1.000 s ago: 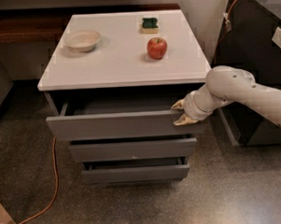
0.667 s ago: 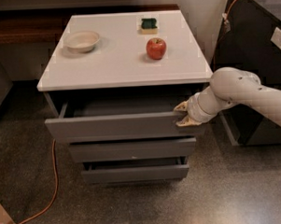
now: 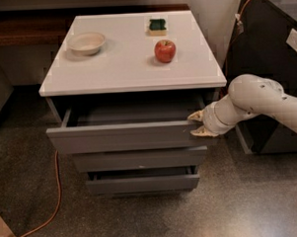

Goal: Place apple into top drawer

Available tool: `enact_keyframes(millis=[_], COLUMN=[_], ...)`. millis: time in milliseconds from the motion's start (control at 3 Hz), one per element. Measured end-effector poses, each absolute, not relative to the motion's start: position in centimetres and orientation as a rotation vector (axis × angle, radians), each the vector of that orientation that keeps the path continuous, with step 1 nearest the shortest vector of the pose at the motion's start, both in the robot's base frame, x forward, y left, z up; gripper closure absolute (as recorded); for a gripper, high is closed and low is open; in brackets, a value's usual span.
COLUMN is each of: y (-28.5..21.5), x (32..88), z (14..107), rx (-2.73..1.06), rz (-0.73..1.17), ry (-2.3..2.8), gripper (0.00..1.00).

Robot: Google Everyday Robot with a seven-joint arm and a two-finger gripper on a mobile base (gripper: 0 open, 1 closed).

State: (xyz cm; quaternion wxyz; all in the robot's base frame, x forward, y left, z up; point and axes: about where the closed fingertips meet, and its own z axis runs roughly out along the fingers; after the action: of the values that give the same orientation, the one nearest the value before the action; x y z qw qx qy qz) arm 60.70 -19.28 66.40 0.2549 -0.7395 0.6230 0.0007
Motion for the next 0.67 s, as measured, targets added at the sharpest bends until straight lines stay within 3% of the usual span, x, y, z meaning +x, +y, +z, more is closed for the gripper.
enact_keyframes(millis=[667], y=[-19.9], x=[58.9], z=[66.6], rx=[-2.015], rz=[0.015], ry=[1.691], gripper=[1.00])
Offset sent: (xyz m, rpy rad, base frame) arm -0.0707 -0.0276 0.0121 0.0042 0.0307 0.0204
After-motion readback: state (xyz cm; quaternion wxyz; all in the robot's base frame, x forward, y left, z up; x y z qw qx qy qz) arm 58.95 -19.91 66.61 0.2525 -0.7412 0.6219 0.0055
